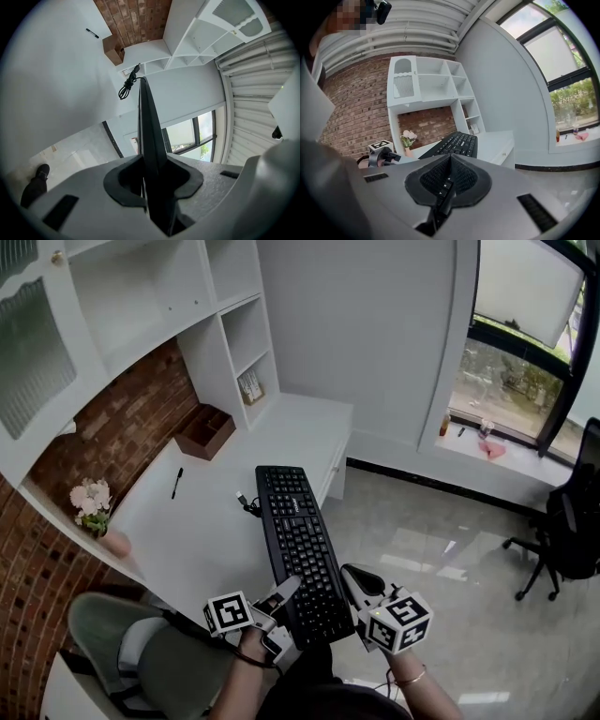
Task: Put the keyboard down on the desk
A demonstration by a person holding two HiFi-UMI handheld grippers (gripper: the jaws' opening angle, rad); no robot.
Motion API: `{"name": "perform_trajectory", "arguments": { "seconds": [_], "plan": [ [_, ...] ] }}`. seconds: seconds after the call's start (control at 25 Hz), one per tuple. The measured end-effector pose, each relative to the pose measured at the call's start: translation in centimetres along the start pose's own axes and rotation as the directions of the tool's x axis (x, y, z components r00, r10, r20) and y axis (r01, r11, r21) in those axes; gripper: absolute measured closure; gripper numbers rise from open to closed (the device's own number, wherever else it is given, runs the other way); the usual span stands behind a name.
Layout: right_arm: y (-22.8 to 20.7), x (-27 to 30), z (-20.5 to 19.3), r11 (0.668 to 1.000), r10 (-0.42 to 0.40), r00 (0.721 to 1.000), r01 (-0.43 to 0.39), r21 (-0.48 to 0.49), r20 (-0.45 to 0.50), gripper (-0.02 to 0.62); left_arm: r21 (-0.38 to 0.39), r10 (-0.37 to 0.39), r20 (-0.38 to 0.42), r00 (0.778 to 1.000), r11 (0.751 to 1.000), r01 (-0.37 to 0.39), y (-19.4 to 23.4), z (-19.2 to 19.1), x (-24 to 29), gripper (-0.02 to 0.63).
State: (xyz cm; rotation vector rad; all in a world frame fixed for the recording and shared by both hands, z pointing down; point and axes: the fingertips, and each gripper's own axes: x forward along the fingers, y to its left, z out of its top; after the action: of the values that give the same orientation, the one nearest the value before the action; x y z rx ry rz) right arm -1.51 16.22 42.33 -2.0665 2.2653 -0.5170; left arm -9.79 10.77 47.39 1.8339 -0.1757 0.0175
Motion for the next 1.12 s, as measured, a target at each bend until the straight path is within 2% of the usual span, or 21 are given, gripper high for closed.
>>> {"name": "perform_trajectory", "arguments": {
  "seconds": [0.28,0.44,0.52,0.72,1.0,1.12],
  "plan": [
    [-4.6,7.7,2.8,1.0,0.004,1.0,-0.004,0.012,-0.02,0.591,0.008,-0.015,0.001,1.0,1.0,0.015,1.0,7.0,5.6,0.5],
    [-6.2,11.6,4.1,1.0,0.001,1.0,-0.001,0.013,-0.022,0.591,-0.015,-0.074,0.013,0.997,0.997,0.074,0.9,10.8,8.0,0.5],
    [-6.7,13.3,4.5,1.0,0.001,1.0,-0.001,0.012,-0.027,0.591,-0.01,-0.047,0.012,0.999,0.999,0.047,1.8,12.4,8.5,0.5],
    [-7.7,16.2,4.7,1.0,-0.005,0.999,0.005,0.012,-0.051,0.591,-0.024,-0.051,0.022,0.998,0.998,0.052,2.9,15.4,9.7,0.5],
    [-9.2,18.9,4.7,1.0,-0.01,0.996,0.011,0.013,-0.084,0.591,-0.042,-0.022,0.034,0.999,0.999,0.023,4.7,17.9,10.6,0.5],
    [-9.8,20.2,4.8,1.0,0.005,0.995,-0.003,0.016,-0.095,0.591,-0.017,-0.003,0.042,0.999,1.0,0.003,5.4,19.0,11.0,0.5]
  ]
}}
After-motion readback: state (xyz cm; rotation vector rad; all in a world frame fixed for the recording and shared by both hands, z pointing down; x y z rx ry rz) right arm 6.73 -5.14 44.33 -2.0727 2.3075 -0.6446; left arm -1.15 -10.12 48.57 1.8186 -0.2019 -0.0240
